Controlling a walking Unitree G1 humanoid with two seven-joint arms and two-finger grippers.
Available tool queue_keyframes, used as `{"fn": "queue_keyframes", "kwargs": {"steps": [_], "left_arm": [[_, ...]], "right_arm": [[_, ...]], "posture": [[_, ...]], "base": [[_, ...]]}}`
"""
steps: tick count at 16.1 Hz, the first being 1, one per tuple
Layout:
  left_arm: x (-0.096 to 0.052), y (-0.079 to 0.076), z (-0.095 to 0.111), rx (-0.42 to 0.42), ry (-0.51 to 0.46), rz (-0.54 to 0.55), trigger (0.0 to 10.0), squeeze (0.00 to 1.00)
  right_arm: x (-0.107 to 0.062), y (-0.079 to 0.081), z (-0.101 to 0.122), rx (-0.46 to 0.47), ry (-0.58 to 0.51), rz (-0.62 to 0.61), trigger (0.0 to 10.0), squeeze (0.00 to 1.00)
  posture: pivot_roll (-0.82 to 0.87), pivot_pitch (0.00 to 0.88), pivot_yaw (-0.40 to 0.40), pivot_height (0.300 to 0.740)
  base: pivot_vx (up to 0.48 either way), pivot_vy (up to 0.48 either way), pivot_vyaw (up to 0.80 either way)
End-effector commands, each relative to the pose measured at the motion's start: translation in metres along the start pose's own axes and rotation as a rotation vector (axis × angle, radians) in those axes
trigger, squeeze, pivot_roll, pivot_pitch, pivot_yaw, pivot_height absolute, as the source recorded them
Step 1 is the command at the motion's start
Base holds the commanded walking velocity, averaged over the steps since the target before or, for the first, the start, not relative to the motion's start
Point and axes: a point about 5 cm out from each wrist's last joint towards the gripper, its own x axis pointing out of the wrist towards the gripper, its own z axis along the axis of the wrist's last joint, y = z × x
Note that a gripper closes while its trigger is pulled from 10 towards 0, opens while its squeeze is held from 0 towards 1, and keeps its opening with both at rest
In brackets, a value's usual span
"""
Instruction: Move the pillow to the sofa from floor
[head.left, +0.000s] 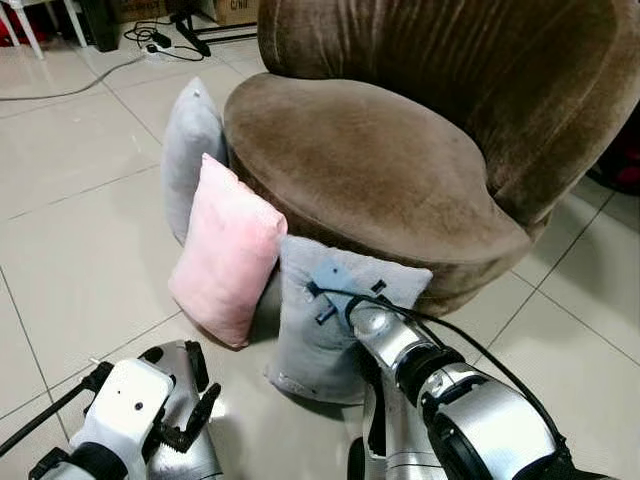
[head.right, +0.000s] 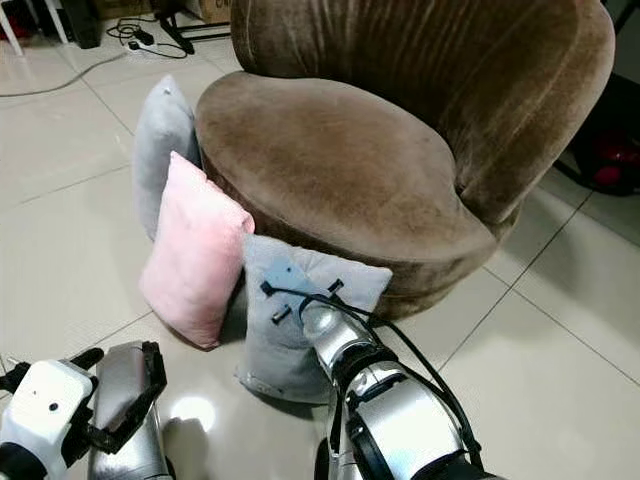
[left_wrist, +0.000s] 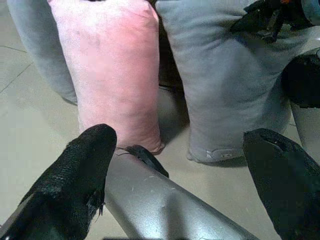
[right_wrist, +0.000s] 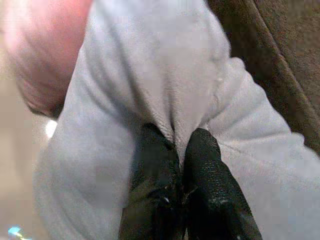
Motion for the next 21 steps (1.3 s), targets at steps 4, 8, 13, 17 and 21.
{"fn": "queue_keyframes", "kwargs": {"steps": [4,8,13,17,21], "left_arm": [[0.009,0.001,-0.003,-0.027,-0.030,-0.012,10.0,0.00],[0.035,0.013,0.002,-0.011,-0.099,0.071,10.0,0.00],[0.066,0.032,0.027,0.033,-0.237,0.185,10.0,0.00],[0.082,0.043,0.050,0.029,-0.343,0.232,10.0,0.00],[0.086,0.049,0.063,0.029,-0.396,0.263,10.0,0.00]], "right_arm": [[-0.005,-0.004,0.015,0.330,-0.235,0.155,0.0,0.00],[-0.018,-0.039,0.028,0.399,-0.406,0.081,0.0,0.00],[-0.101,-0.141,0.072,0.428,-0.845,-0.127,0.0,0.00],[-0.180,-0.209,0.135,0.295,-1.085,-0.239,0.0,0.00],[-0.182,-0.230,0.146,0.370,-1.017,-0.427,7.3,0.00]], "posture": [[0.14,0.000,-0.118,0.415],[0.10,0.000,-0.108,0.415],[0.01,0.000,-0.066,0.415],[-0.03,0.000,-0.053,0.415],[-0.02,0.000,-0.063,0.415]], "base": [[0.000,0.000,0.00],[0.000,0.000,0.00],[0.000,0.000,0.00],[0.000,0.000,0.00],[0.000,0.000,0.00]]}}
